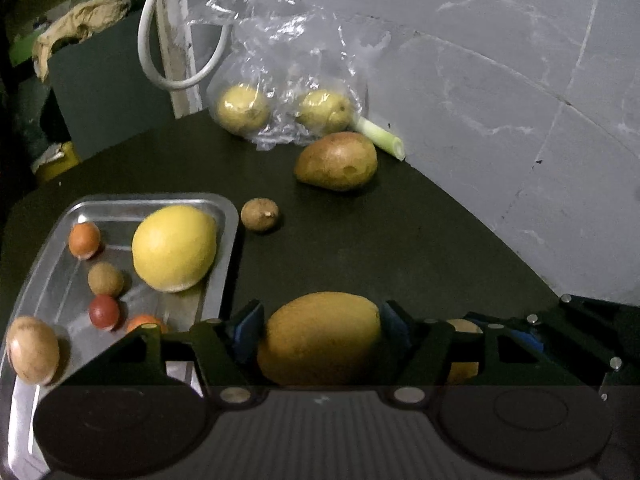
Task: Organize fruits
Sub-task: 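Grasp the large yellow-brown oval fruit with the left tool while the right tool grasps a round tan fruit, then lift both held fruits and carry them toward the metal tray, then lower both fruits onto the tray and open both tools to release them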
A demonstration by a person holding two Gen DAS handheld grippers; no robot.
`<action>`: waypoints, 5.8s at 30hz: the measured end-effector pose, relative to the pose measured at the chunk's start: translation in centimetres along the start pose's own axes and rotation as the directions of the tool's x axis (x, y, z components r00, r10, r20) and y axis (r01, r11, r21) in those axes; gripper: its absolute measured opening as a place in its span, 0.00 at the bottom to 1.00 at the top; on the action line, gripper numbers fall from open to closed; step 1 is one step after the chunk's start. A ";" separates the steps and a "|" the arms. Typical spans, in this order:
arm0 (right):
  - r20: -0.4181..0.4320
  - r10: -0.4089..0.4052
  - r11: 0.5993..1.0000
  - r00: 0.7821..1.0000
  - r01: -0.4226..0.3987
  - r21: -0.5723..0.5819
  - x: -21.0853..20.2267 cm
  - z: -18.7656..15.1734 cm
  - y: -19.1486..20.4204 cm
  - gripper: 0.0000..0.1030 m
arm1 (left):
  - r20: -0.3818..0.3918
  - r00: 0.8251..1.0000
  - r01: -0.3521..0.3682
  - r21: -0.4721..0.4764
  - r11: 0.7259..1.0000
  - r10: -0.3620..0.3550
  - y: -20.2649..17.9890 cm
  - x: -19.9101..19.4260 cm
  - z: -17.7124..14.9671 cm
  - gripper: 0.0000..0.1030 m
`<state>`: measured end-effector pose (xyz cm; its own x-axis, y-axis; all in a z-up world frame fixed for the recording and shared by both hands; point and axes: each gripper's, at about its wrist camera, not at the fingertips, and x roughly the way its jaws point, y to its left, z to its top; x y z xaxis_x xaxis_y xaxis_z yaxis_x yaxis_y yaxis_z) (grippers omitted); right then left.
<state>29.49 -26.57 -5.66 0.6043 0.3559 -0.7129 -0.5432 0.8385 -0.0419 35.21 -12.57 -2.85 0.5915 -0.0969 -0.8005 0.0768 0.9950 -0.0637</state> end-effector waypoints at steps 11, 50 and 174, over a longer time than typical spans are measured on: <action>0.003 -0.003 1.000 1.000 0.003 -0.005 -1.1 -1.2 0.3 0.48 | -0.066 0.997 0.043 -0.080 0.996 -0.048 1.0 0.2 -1.1 0.69; -0.114 -0.114 0.986 0.987 0.127 0.110 -6.4 -4.8 6.9 0.46 | -0.163 0.956 0.246 -0.003 0.969 -0.243 2.3 -5.8 -8.7 0.66; -0.033 0.041 0.999 0.999 -0.040 0.022 -4.7 1.4 19.9 0.73 | -0.032 0.999 -0.028 -0.304 0.952 0.019 19.9 -11.7 -12.7 0.90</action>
<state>16.61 -10.96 -2.19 0.5620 0.3756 -0.7369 -0.5536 0.8328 0.0022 19.62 8.71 -2.28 0.5666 -0.0772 -0.8204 -0.1876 0.9574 -0.2196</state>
